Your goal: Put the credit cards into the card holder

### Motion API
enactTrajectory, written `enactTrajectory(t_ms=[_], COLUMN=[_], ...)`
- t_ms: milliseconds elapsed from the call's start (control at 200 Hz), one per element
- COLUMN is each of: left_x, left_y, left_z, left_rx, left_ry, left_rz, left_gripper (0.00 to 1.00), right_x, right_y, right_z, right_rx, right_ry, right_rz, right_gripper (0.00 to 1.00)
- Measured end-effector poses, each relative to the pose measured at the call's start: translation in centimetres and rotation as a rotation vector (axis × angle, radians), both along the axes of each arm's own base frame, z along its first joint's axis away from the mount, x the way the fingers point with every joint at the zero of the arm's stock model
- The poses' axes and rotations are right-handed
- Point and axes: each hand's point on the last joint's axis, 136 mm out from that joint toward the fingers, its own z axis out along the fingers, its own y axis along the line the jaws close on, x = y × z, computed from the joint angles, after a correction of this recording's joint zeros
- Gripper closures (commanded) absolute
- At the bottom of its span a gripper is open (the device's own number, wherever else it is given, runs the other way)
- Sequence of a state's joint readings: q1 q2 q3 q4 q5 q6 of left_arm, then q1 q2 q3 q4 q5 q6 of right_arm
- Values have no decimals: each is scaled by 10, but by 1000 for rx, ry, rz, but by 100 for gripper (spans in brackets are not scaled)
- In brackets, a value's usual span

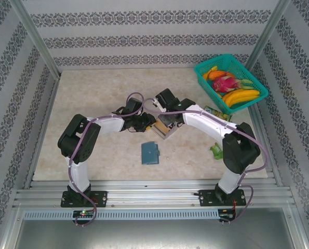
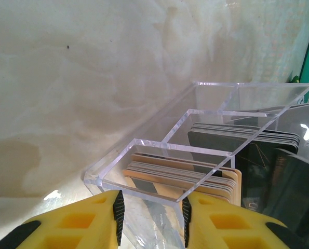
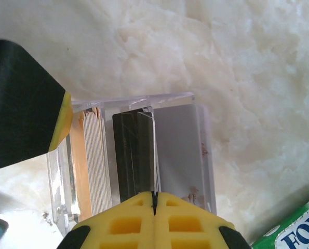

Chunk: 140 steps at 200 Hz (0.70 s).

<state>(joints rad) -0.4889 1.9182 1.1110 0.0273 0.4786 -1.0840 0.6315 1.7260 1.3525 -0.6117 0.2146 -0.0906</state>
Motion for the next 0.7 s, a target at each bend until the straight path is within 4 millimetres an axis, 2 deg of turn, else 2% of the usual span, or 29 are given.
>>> enactTrajectory(t_ms=[145, 290, 420, 490, 570, 699], left_x=[0, -7, -17, -19, -18, -18], left_y=[0, 2, 7, 8, 7, 7], left_z=[0, -1, 1, 11, 32, 63], left_rx=[-1, -4, 0, -6, -28, -60], left_ry=[0, 5, 2, -20, -67, -133], left_rz=[0, -9, -15, -19, -23, -26], left_gripper=[62, 52, 46, 43, 41, 36], right_x=[1, -1, -6, -8, -10, -21], right_y=[-5, -3, -3, -12, -21, -26], right_z=[1, 2, 21, 39, 61, 79], right_rx=[33, 68, 204, 315, 460, 627], right_ry=[18, 32, 42, 39, 31, 54], right_rz=[-39, -69, -123, -183, -257, -346], right_gripper=[100, 100, 100, 100, 100, 100])
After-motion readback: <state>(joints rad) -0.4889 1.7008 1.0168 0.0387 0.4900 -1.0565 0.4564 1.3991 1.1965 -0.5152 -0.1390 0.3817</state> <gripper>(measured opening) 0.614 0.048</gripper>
